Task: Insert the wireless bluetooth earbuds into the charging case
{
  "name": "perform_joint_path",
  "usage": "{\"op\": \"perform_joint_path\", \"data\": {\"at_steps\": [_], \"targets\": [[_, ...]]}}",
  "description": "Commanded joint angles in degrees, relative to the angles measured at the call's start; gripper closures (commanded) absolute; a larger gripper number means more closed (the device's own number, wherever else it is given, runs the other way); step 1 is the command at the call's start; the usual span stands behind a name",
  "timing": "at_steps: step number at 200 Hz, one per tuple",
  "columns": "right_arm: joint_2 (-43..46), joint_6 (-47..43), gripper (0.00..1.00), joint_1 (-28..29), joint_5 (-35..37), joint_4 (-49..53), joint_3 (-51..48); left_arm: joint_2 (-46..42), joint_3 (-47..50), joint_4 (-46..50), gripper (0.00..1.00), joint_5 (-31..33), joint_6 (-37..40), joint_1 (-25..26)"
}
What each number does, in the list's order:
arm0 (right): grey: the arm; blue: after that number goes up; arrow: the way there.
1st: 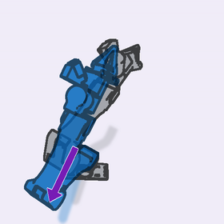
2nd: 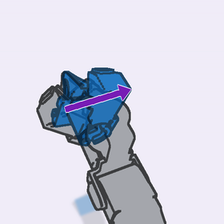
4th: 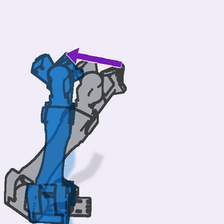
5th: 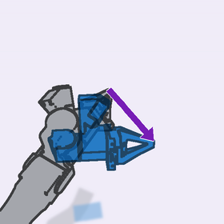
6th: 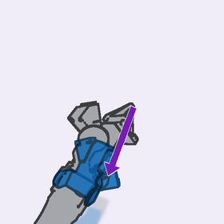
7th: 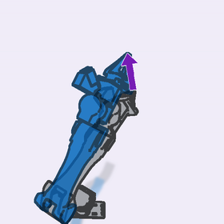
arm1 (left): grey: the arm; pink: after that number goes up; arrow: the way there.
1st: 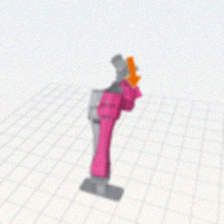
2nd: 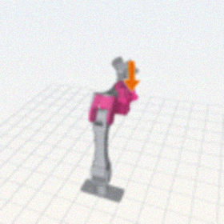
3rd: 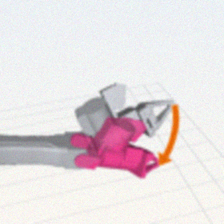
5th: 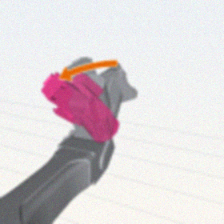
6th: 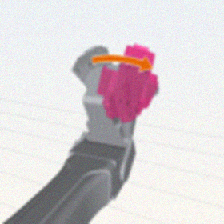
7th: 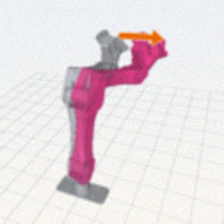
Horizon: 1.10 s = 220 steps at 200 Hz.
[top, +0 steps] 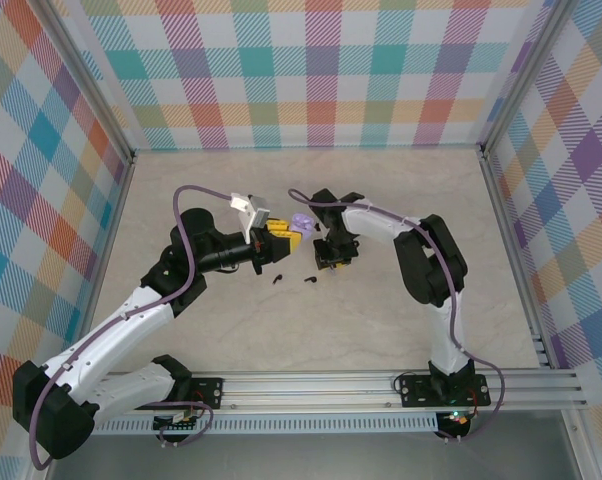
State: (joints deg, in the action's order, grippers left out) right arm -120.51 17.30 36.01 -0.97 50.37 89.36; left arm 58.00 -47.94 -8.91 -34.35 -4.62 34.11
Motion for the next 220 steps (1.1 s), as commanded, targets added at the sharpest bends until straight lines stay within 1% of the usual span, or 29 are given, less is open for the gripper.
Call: {"op": "perform_joint_path", "data": {"at_steps": [1,84,131,177,220], "targets": [[-1.6,-3.1,0.65,0.6,3.0,3.2,2.0,-1.3,-0.3,-0.6,0.96,0.5,0.9,0.5],[-3.3,-1.3,0.65,1.8,5.4,4.1,2.7,-1.3,-0.6,-0.6,0.96,0.4,0.8,0.5],[-3.9,1.1,0.66,2.0,4.5,3.9,3.0,-1.5,-0.4,-0.6,0.95,0.4,0.8,0.5],[-4.7,2.7,0.71,2.1,3.9,4.4,2.5,-1.8,-0.1,-0.3,0.96,0.6,1.0,0.5],[-3.7,3.3,0.73,2.0,4.0,4.0,2.1,-2.2,0.2,0.1,0.95,1.3,1.0,0.5]]}}
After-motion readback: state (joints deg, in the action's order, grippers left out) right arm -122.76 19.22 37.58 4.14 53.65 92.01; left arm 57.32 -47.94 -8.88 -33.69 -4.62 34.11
